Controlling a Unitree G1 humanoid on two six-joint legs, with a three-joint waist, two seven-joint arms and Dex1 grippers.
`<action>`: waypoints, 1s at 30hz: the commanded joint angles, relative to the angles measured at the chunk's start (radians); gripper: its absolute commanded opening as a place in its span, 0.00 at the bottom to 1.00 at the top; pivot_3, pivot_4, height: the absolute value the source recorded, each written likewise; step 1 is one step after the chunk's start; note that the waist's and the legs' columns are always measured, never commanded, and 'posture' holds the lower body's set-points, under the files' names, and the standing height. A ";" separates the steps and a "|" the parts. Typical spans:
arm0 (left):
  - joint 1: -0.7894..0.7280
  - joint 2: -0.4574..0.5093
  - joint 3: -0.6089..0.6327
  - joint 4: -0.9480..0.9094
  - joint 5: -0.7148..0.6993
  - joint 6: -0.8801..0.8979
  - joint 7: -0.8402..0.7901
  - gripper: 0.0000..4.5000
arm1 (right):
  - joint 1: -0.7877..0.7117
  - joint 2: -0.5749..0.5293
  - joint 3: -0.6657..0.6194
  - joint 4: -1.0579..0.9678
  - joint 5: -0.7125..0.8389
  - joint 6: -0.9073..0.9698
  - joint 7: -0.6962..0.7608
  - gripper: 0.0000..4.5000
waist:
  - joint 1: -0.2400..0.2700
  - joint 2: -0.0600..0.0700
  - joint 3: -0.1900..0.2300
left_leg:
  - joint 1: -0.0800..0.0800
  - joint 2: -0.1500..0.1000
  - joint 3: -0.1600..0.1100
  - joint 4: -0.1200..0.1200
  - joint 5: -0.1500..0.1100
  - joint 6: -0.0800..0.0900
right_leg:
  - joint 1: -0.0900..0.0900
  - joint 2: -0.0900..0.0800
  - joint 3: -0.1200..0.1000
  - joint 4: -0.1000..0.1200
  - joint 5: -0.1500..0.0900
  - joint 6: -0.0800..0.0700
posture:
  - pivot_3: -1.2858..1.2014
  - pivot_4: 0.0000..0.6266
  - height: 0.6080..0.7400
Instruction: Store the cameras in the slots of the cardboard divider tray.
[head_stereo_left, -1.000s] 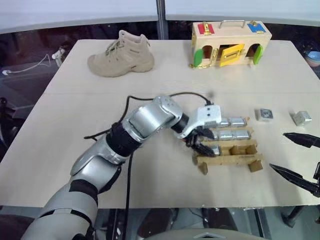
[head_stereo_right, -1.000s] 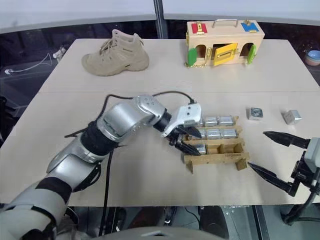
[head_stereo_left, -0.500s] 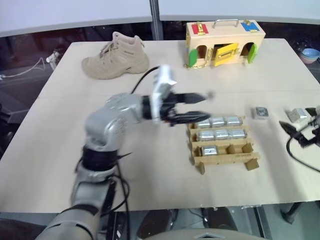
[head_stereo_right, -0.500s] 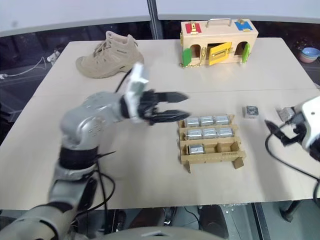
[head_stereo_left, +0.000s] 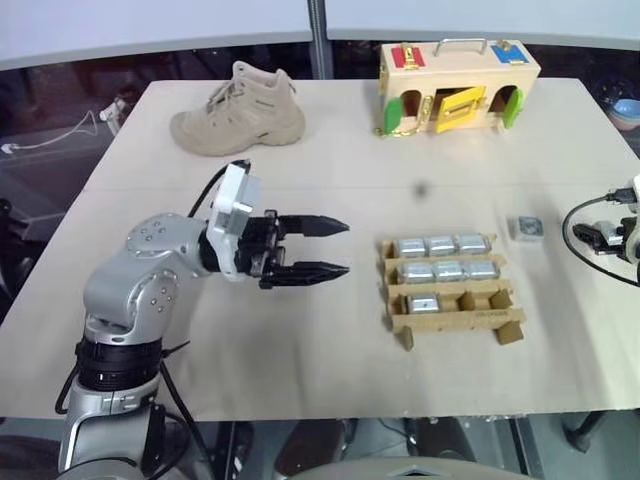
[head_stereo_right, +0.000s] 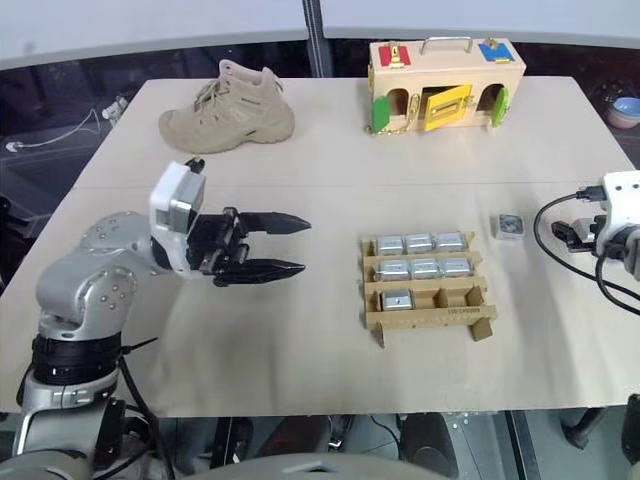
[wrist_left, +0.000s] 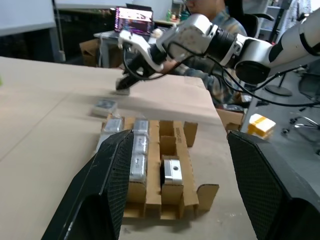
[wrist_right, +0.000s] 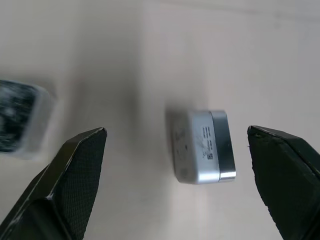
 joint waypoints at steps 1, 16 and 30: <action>0.026 0.020 0.034 -0.064 -0.034 -0.020 0.026 0.68 | -0.065 -0.025 0.016 0.077 -0.039 -0.031 0.014 1.00 | -0.005 0.000 0.000 | 0.000 0.000 0.000 0.000 0.000 0.000 | 0.000 0.000 0.000 0.000 0.000 0.000 | 0.52 0.24 1.00; 0.047 0.015 0.018 -0.070 -0.011 -0.058 0.169 0.70 | -0.034 -0.048 0.005 0.017 -0.054 -0.240 0.169 0.16 | -0.020 0.000 0.000 | 0.000 0.000 0.000 0.000 0.000 0.000 | 0.000 0.000 0.000 0.000 0.000 0.000 | 0.52 0.24 1.00; 0.147 0.039 0.046 -0.058 -0.061 -0.087 0.129 0.70 | 0.399 -0.127 -0.013 -0.661 0.162 -0.717 0.830 0.16 | -0.020 0.001 0.000 | 0.002 0.002 0.000 0.001 -0.002 -0.001 | 0.002 0.003 0.000 0.000 0.001 0.000 | 0.52 0.24 1.00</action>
